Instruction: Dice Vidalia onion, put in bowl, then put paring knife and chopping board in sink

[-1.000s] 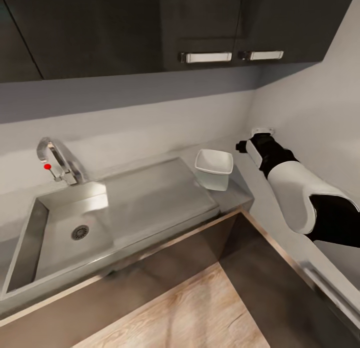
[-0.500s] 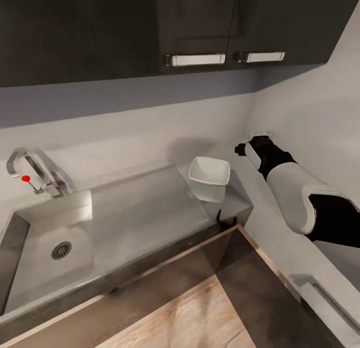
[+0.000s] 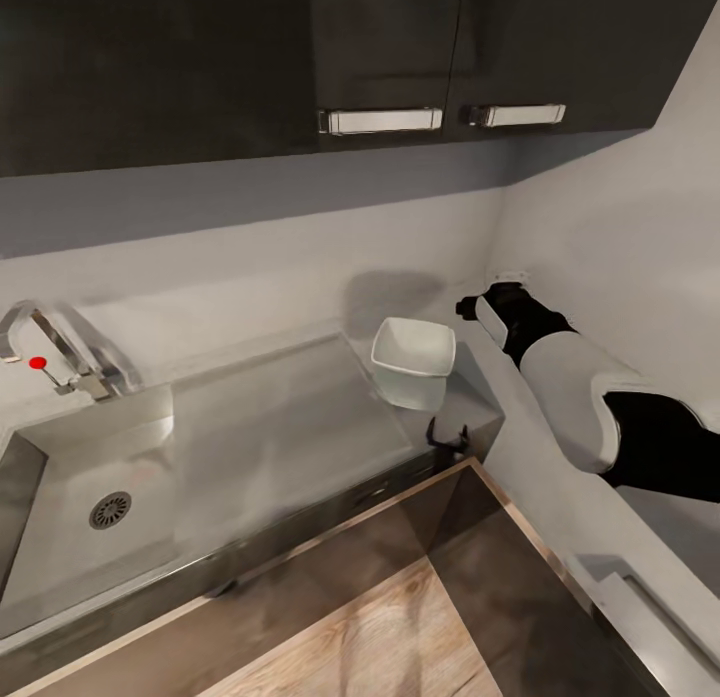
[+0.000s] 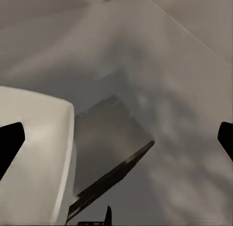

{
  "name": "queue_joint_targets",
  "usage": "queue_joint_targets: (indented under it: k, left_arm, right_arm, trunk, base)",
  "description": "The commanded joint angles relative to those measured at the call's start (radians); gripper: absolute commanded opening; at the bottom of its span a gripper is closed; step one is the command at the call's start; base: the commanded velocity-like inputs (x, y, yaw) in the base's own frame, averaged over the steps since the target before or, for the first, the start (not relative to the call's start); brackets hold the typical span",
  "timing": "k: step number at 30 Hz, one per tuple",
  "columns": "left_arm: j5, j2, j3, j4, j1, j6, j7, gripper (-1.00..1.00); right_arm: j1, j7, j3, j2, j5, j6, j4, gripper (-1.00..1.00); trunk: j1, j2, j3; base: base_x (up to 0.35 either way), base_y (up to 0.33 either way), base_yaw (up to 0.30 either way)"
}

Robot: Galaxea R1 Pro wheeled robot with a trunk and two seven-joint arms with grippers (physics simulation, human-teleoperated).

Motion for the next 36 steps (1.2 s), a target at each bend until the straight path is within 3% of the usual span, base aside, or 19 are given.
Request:
queue_joint_targets:
  k: [1,10,15,22,27,36]
  left_arm:
    - [0.005,0.000,-0.009,0.000,-0.001,-0.003,0.006,1.00]
    - [0.005,-0.001,-0.009,0.002,-0.001,-0.003,0.006,1.00]
    - [0.005,-0.002,-0.009,0.002,-0.001,-0.003,0.006,1.00]
    - [0.005,-0.003,-0.009,0.003,-0.001,-0.003,0.006,1.00]
    - [0.005,-0.003,-0.009,0.003,-0.001,-0.003,0.006,1.00]
    - [0.005,-0.003,-0.010,0.004,-0.001,-0.003,0.006,1.00]
  right_arm:
    - [0.000,0.000,-0.007,0.002,0.010,0.005,0.002,1.00]
    - [0.011,0.002,-0.009,0.006,0.010,-0.001,0.036,1.00]
    - [0.027,0.003,-0.009,0.003,-0.041,-0.027,0.040,1.00]
    - [0.041,0.005,-0.010,-0.001,-0.063,-0.032,0.040,1.00]
    - [0.046,0.053,-0.010,-0.004,-0.099,-0.032,0.040,1.00]
    - [0.046,0.081,-0.011,-0.006,-0.107,-0.033,0.040,1.00]
  trunk:
    - [0.000,-0.002,-0.002]
    - [0.000,-0.002,-0.008]
    - [0.000,-0.002,-0.015]
    - [0.000,-0.002,-0.027]
    - [0.000,-0.002,-0.035]
    - [0.000,-0.002,-0.049]
  base:
    - [0.000,0.000,0.000]
    - [0.000,0.000,0.000]
    - [0.000,0.000,0.000]
    - [0.000,0.000,0.000]
    - [0.000,0.000,0.000]
    - [0.000,0.000,0.000]
